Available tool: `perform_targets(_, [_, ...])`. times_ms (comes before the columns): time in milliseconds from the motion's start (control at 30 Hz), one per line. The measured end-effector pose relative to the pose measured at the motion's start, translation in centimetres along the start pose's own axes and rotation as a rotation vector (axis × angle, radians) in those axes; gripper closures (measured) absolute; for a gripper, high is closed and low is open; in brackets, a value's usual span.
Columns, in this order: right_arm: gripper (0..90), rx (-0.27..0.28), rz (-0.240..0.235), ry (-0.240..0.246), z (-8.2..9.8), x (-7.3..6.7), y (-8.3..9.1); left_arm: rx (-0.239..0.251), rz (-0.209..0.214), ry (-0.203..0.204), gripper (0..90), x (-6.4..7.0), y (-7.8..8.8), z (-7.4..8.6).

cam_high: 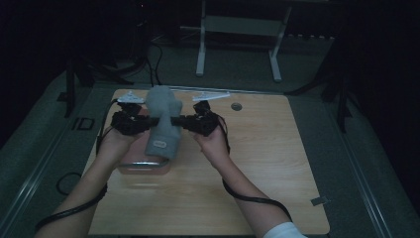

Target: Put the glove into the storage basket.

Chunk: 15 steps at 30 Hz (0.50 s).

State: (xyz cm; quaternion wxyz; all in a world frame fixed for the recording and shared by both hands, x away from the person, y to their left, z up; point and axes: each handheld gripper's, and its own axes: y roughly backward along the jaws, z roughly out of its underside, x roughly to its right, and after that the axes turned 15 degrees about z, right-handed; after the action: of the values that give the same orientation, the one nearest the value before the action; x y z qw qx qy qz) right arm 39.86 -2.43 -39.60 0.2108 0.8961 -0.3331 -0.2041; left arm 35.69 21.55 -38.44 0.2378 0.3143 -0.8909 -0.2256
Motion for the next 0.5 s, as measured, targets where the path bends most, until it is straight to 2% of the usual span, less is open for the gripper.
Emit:
perform_targets(67, [81.9, -0.003, -0.004, 0.011, -0.4, -0.7, -1.1, 0.001, -0.007, 0.008, 82.4, -0.4, 0.4, 0.2])
perform_targets(100, [81.9, -0.008, -0.005, 0.013, -0.5, -1.0, -1.7, -0.001, -0.022, 0.026, 82.4, -1.3, 0.9, 0.6])
perform_targets(200, [81.9, -0.026, -0.003, 0.019, -0.8, -1.4, -3.5, -0.002, -0.045, 0.053, 82.4, -2.6, 0.9, 1.3])
perform_targets(333, [81.8, -0.065, 0.023, 0.016, -0.4, -1.3, -6.0, -0.015, -0.066, 0.095, 82.4, -4.2, -0.2, 2.5])
perform_targets(500, [81.8, -0.120, 0.074, 0.002, 0.9, -0.9, -8.7, -0.058, -0.091, 0.141, 82.3, -6.0, -2.1, 3.6])
